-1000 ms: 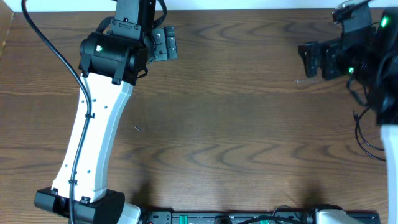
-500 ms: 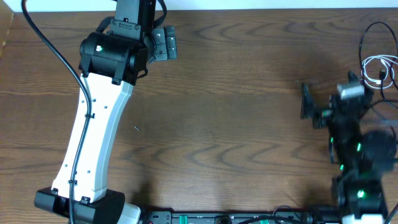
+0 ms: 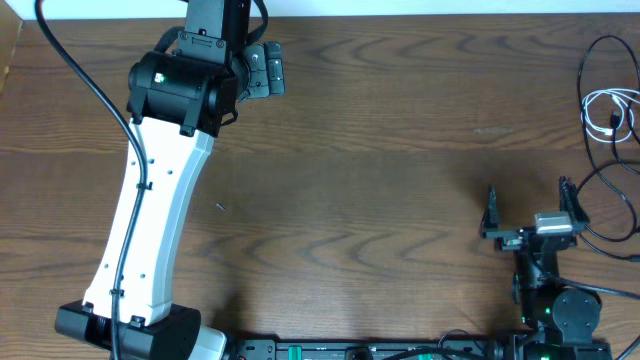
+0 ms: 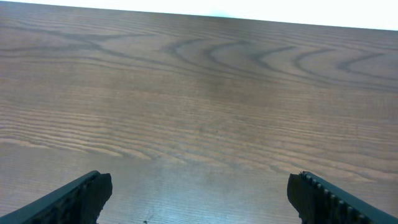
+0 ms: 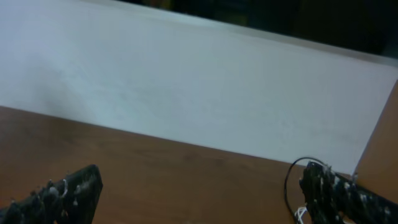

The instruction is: Untangle cables

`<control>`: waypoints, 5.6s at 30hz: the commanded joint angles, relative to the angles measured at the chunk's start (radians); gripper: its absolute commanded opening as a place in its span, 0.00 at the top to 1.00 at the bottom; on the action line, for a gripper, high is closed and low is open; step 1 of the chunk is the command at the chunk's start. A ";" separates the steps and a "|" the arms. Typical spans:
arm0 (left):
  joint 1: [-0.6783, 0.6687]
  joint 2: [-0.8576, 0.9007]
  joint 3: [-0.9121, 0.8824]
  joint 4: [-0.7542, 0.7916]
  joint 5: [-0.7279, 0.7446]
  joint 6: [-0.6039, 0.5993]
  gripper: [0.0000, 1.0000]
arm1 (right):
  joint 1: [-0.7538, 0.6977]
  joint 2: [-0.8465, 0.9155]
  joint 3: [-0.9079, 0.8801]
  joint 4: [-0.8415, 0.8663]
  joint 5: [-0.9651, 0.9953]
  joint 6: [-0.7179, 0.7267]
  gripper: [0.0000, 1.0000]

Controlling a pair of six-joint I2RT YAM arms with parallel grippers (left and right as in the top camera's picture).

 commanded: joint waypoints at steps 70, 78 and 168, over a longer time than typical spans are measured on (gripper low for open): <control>0.229 -0.601 -0.875 0.781 0.249 0.134 0.04 | -0.004 -0.116 -0.070 -0.274 0.020 0.004 0.01; 0.295 -0.901 -1.240 0.975 0.260 0.127 0.04 | -0.004 -0.116 -0.070 -0.273 0.020 0.004 0.01; 0.354 -1.648 -1.949 1.030 0.215 0.134 0.04 | -0.004 -0.116 -0.070 -0.274 0.020 0.004 0.01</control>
